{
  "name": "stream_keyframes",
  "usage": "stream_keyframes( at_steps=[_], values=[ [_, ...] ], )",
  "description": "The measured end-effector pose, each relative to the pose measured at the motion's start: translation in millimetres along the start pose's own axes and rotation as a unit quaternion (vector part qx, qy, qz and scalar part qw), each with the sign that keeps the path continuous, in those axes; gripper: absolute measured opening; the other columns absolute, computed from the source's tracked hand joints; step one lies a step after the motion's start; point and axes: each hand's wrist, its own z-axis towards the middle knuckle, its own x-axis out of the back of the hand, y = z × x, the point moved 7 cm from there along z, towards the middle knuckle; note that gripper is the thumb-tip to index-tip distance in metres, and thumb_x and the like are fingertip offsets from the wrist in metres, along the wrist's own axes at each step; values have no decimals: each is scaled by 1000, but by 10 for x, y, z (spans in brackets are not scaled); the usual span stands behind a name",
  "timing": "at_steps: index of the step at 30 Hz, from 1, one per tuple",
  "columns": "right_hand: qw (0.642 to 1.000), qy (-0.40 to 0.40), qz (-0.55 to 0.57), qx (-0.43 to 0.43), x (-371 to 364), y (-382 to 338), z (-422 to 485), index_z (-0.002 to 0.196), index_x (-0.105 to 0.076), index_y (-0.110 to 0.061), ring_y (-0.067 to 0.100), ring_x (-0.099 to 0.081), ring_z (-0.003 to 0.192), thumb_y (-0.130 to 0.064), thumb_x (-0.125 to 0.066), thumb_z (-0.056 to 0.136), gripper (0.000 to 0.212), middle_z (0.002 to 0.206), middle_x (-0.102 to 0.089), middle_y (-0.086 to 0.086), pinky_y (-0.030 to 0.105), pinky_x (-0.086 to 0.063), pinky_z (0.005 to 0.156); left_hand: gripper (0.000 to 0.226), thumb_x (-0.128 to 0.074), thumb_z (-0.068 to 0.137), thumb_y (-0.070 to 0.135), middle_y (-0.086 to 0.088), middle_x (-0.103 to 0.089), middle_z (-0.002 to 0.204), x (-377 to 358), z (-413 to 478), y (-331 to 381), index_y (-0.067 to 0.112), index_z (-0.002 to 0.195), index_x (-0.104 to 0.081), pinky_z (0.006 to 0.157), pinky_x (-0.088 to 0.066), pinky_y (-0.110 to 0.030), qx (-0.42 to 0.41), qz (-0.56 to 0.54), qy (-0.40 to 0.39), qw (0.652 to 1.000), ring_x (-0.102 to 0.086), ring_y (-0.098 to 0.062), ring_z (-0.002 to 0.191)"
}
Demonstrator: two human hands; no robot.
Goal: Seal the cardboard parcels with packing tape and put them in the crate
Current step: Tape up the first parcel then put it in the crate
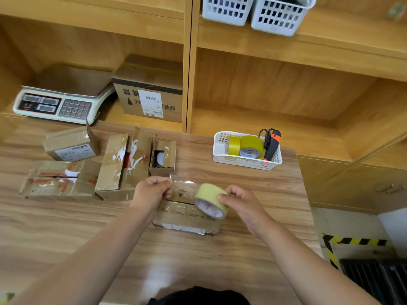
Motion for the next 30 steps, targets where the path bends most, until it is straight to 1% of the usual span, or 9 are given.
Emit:
stream_keyframes(
  at_steps=[3, 6, 10, 14, 17, 21, 24, 28, 30],
  values=[
    [999, -18, -45, 10, -81, -31, 31, 67, -53, -20, 6, -38, 60, -16, -65, 87, 24, 62, -45, -7, 23, -30, 57, 6, -65, 88, 6, -7, -61, 62, 87, 9, -57, 1, 86, -67, 53, -48, -18, 9, -18, 7, 1000, -54, -11, 53],
    [995, -24, -91, 20, -134, -48, 61, 71, -55, -16, 7, -36, 59, -18, -64, 88, 20, 62, -41, -7, 25, -29, 57, 6, -68, 85, 7, -6, -61, 60, 130, -22, -71, 3, 81, -68, 54, -51, -18, 7, -33, 12, 999, -54, -12, 53],
    [989, -40, -137, 30, -201, -44, 82, 73, -54, -13, 6, -38, 58, -20, -63, 89, 20, 62, -42, -8, 22, -30, 55, 10, -68, 86, 10, -3, -61, 58, 173, -51, -91, 4, 78, -68, 57, -51, -17, -7, -28, 15, 999, -53, -9, 51],
    [986, -41, -160, 10, -227, 22, 101, 75, -54, -6, 6, -40, 59, -24, -62, 90, 24, 63, -44, -8, 26, -33, 59, 9, -69, 85, 9, -4, -63, 59, 201, -45, -114, 4, 77, -69, 64, -51, -24, -12, -16, 32, 999, -54, -12, 54],
    [986, -31, -162, 7, -231, 12, 110, 72, -52, -12, 5, -37, 55, -25, -61, 90, 24, 58, -40, -14, 24, -30, 55, 9, -70, 85, 10, -2, -62, 56, 209, -35, -119, 6, 76, -69, 66, -51, -25, -12, -7, 44, 999, -53, -12, 53],
    [988, -19, -154, 22, -200, -67, 88, 73, -54, -9, 5, -37, 56, -22, -61, 90, 22, 58, -41, -13, 22, -30, 54, 10, -70, 84, 11, 2, -61, 53, 201, -52, -129, 7, 75, -69, 59, -51, -16, -16, 4, 47, 999, -52, -8, 49],
    [989, -12, -147, 27, -152, -101, 74, 69, -52, -13, 4, -36, 55, -18, -61, 90, 23, 56, -39, -14, 22, -28, 51, 12, -71, 84, 15, -1, -61, 54, 160, -72, -176, 8, 75, -68, 59, -48, -19, -7, 7, 50, 999, -52, -8, 48],
    [986, -1, -164, 31, -83, -81, 69, 63, -49, -18, 3, -36, 53, -16, -62, 87, 27, 54, -39, -15, 22, -29, 52, 12, -71, 85, 16, -3, -61, 57, 37, -131, -238, 7, 77, -67, 54, -47, -16, 6, 1, 58, 998, -52, -11, 51],
    [981, -5, -190, 38, -63, -79, 76, 62, -50, -21, 2, -38, 52, -18, -63, 86, 28, 55, -41, -14, 21, -31, 51, 14, -71, 84, 17, -3, -62, 58, -19, -166, -274, 6, 76, -68, 58, -45, -19, 10, 3, 67, 998, -53, -12, 54]
  ],
)
